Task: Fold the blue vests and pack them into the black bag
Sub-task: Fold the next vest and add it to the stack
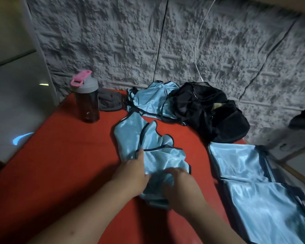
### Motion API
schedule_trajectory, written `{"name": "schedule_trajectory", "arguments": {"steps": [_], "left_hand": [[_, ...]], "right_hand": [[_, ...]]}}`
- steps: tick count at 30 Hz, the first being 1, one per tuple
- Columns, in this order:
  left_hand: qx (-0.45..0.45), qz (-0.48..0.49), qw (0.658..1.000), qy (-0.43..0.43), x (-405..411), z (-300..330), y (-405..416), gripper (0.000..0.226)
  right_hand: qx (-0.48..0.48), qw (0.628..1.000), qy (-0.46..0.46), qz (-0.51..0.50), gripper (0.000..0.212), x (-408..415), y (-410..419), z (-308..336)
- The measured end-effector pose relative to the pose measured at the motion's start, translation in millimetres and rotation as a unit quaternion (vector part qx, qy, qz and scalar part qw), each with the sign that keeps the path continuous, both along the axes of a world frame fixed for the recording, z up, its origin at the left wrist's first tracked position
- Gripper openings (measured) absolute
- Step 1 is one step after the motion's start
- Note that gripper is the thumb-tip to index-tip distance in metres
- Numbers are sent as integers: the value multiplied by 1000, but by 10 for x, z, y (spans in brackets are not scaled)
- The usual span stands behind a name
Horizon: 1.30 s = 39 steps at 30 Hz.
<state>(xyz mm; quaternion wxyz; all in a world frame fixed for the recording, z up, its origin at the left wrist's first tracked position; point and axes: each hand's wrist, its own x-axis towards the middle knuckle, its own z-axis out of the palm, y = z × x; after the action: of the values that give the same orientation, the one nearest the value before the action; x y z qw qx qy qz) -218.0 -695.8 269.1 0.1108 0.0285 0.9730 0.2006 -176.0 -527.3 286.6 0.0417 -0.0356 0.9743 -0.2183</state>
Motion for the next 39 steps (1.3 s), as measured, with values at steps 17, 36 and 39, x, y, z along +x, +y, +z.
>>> {"name": "schedule_trajectory", "arguments": {"steps": [17, 36, 39], "left_hand": [[-103, 1, 995, -3, -224, -30, -488, 46], [-49, 145, 987, -38, -336, -62, -909, 53], [-55, 153, 987, -1, -346, -14, -892, 37]], "right_hand": [[178, 962, -190, -81, 50, -632, 500, 102], [172, 947, -247, 116, 51, -476, -61, 201], [234, 950, -193, 80, 26, -551, 186, 245]]}}
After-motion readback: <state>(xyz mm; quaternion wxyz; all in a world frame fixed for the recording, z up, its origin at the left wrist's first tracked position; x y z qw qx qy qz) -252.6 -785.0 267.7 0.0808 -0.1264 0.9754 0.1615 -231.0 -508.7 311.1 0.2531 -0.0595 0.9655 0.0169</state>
